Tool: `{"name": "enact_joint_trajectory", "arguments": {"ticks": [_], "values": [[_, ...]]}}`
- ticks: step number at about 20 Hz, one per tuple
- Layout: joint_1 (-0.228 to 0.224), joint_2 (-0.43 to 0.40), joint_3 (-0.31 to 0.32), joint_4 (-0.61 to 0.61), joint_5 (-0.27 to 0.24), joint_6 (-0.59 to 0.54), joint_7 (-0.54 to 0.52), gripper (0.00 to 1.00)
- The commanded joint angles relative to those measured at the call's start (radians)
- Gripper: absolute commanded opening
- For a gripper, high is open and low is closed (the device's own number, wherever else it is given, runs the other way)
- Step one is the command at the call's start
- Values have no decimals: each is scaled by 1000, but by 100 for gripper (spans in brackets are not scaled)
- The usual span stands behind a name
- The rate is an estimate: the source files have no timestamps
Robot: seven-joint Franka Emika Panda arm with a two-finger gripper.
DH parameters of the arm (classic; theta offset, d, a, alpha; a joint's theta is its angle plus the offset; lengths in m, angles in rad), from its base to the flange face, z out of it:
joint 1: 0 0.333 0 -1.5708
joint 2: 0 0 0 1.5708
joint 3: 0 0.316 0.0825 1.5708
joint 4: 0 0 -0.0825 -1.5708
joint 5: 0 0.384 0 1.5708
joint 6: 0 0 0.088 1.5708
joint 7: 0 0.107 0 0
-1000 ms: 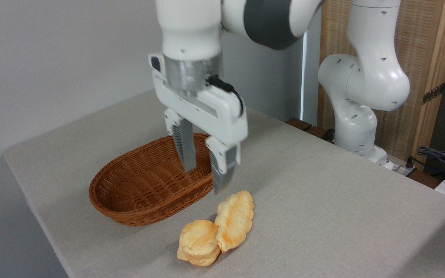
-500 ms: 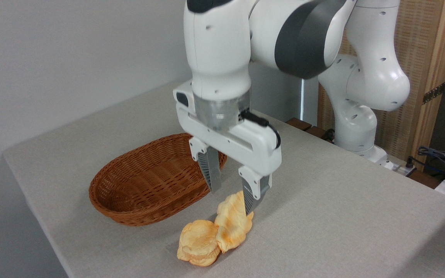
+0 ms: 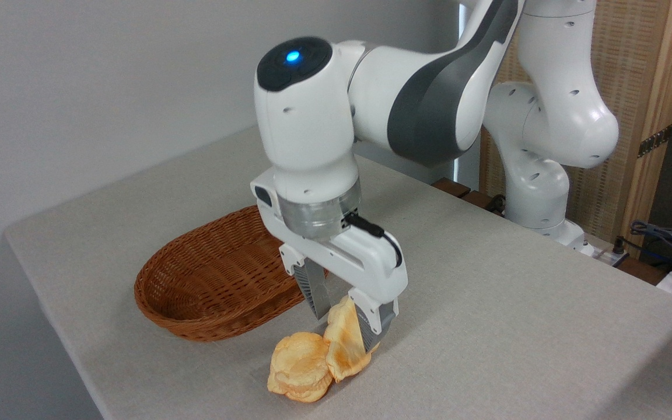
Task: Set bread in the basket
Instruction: 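Close the gripper on the croissant-shaped bread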
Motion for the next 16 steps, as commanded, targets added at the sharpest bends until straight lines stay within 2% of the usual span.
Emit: {"name": "enact_joint_trajectory", "arguments": {"ticks": [1, 2, 3, 5, 6, 8, 16], "values": [[-3, 5, -1, -5, -1, 16, 9, 100], [-3, 7, -1, -8, -1, 16, 9, 97], [-3, 7, -1, -10, -1, 14, 9, 84], [-5, 8, -1, -13, -1, 14, 9, 39], [-5, 8, -1, -13, -1, 14, 9, 31], [-3, 8, -1, -13, -1, 14, 9, 27], [-3, 8, -1, -13, -1, 14, 9, 27]]}}
